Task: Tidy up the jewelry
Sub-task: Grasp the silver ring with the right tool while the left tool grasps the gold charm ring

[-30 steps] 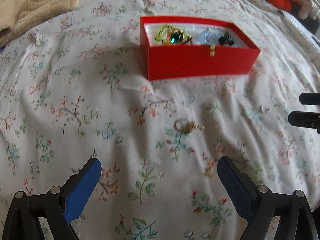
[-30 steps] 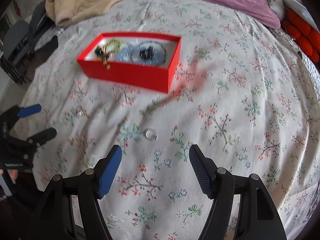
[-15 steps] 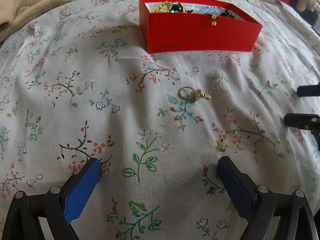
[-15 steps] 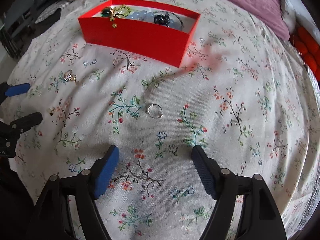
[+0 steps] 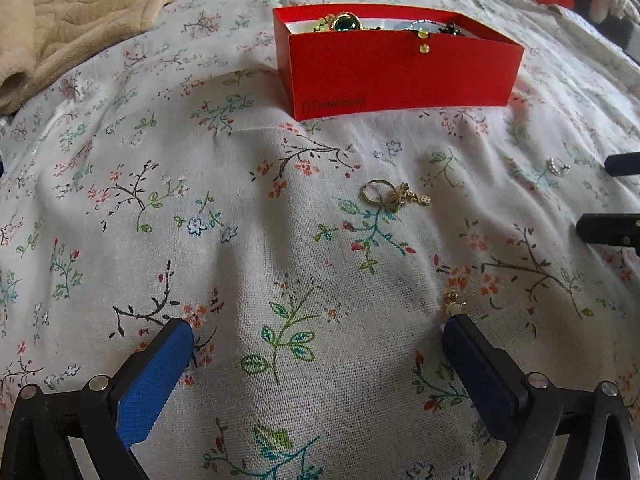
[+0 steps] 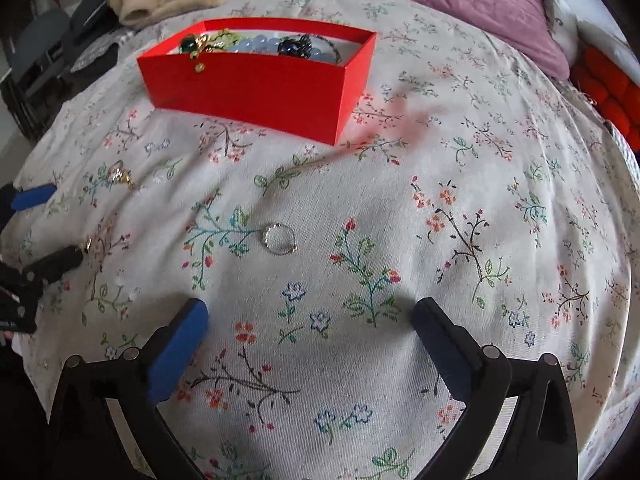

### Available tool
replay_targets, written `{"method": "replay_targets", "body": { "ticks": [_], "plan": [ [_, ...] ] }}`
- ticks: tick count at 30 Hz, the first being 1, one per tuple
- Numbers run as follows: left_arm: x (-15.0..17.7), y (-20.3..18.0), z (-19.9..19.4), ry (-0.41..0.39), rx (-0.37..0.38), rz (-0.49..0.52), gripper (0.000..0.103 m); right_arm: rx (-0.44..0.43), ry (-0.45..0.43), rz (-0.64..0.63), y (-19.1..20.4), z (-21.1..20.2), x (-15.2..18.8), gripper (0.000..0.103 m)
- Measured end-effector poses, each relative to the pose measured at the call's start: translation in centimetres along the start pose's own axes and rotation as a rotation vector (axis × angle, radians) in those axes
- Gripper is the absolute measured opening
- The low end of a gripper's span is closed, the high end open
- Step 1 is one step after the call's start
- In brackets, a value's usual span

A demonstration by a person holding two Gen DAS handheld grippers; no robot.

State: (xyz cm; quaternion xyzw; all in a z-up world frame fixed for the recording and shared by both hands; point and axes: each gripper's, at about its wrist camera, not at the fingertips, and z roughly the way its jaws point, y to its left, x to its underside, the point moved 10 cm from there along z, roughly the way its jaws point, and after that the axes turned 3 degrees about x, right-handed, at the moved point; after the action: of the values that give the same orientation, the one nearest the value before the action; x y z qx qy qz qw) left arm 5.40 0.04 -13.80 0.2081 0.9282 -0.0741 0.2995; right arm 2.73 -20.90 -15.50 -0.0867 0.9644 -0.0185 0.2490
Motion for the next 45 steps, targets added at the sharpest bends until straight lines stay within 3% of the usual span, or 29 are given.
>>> {"method": "replay_targets", "body": {
  "ticks": [11,13,18,24,31,33,37,38,41,45],
  "plan": [
    [-0.1,-0.1,0.3,0.046,0.016,0.01,0.102,0.01,-0.026,-0.017,0.7,0.5,-2.5,0.102],
    [-0.1,-0.1,0.1,0.041,0.022,0.017,0.102,0.005,-0.036,-0.023,1.0,0.4,-2.7,0.097],
    [0.0,-0.4,-0.2,0.028,0.033,0.038,0.102,-0.029,-0.064,-0.072,2.4,-0.2,-3.0,0.066],
    [-0.7,-0.8,-0.8,0.02,0.076,0.015,0.1,-0.064,-0.066,-0.075,3.3,-0.4,-3.1,0.045],
    [-2.0,-1.9,-0.9,0.004,0.105,0.018,0.09,-0.069,-0.06,-0.047,3.0,-0.2,-3.3,0.034],
    [-2.4,-1.9,-0.8,0.003,0.109,0.014,0.087,-0.067,-0.058,-0.045,2.8,-0.2,-3.4,0.021],
    [-3.0,-2.1,-0.6,-0.002,0.131,-0.002,0.077,-0.057,-0.056,-0.051,2.7,-0.3,-3.4,0.014],
    [-3.2,-2.2,-0.5,-0.001,0.144,-0.004,0.072,-0.056,-0.054,-0.055,2.8,-0.4,-3.4,0.009],
    [-3.5,-3.0,-0.2,0.007,0.174,0.017,0.061,-0.055,-0.056,-0.063,2.8,-0.7,-3.4,0.008],
    [-4.0,-3.1,0.6,0.017,0.161,0.037,0.05,-0.059,-0.056,-0.058,2.6,-0.8,-3.3,0.008]
  ]
}}
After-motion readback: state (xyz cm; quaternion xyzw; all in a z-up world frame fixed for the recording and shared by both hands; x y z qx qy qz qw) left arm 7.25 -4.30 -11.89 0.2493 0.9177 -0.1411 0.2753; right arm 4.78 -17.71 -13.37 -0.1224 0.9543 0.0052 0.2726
